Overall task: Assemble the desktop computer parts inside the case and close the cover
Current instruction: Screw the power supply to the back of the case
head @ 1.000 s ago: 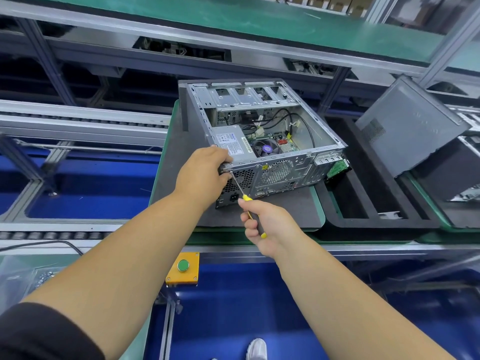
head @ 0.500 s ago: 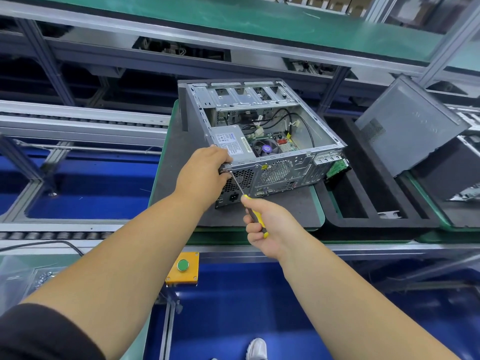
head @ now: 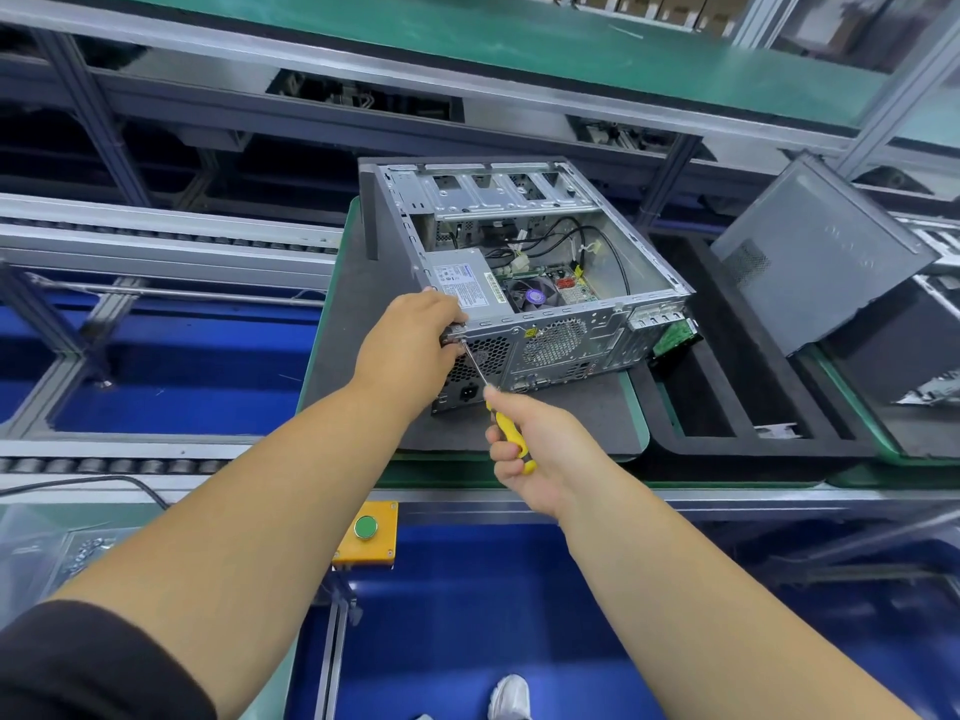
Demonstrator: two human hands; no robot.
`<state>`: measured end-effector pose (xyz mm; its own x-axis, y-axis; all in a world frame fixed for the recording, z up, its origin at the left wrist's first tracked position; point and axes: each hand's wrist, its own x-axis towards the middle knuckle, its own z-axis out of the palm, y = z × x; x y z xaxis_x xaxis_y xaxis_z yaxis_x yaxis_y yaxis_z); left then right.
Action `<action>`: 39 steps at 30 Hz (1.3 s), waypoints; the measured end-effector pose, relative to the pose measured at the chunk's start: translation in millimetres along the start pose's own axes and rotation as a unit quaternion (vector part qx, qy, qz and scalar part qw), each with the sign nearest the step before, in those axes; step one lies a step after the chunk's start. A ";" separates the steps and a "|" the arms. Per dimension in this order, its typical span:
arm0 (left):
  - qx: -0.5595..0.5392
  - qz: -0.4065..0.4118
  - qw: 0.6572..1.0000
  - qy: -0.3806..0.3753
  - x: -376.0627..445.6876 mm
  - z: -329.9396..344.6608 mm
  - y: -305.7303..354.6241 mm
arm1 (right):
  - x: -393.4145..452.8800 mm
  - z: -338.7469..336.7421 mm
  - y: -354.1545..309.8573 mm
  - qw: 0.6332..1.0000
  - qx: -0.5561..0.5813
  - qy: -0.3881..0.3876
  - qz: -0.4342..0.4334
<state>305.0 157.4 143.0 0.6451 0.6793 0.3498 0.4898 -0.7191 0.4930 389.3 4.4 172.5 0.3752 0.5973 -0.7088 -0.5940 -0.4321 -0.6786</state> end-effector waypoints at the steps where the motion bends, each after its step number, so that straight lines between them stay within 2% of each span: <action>1: -0.001 -0.001 1.000 0.001 0.0 0.0 0.1 | -0.7 0.4 1.3 1.000 -0.010 0.010 -0.013; 4: -0.003 -0.003 1.000 0.009 -0.6 -0.1 0.7 | -0.1 2.3 0.2 0.996 -0.068 0.040 -0.031; 7: -0.003 -0.002 1.000 0.008 -1.4 -0.4 1.5 | 1.4 3.6 -4.3 0.993 -0.111 0.037 0.008; 11: -0.007 0.001 1.000 0.007 -1.9 -0.9 1.9 | 5.6 2.4 -2.2 0.998 -0.050 0.012 0.029; 14: -0.009 0.002 1.000 0.006 -1.8 -1.6 1.7 | 6.4 1.8 -1.0 1.000 -0.010 0.016 0.011; 19: -0.013 -0.004 1.000 0.011 -1.8 -0.1 1.8 | 3.5 -0.1 -1.8 0.994 -0.092 0.048 -0.018; 22: -0.011 -0.005 1.000 0.011 -2.1 0.7 1.4 | 3.8 2.4 -5.4 0.990 -0.134 0.039 -0.008; 27: -0.012 -0.005 1.000 0.006 -1.8 0.0 0.9 | 8.0 2.4 -4.0 0.997 -0.068 0.013 0.025; 30: -0.013 -0.005 1.000 0.005 -1.9 -0.2 0.9 | 6.6 1.7 -1.4 0.999 -0.027 0.022 0.014; 36: -0.013 -0.010 1.000 0.000 -2.3 -0.1 1.6 | 7.2 0.6 -1.8 0.988 -0.141 0.059 -0.017; 39: -0.009 -0.009 1.000 -0.001 -2.3 -0.8 2.3 | 9.7 1.4 -2.1 0.993 -0.115 0.039 0.002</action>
<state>304.1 154.3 144.0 0.6382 0.6910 0.3394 0.4897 -0.7045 0.5137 393.2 12.1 167.3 0.4324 0.5455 -0.7180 -0.4205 -0.5824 -0.6957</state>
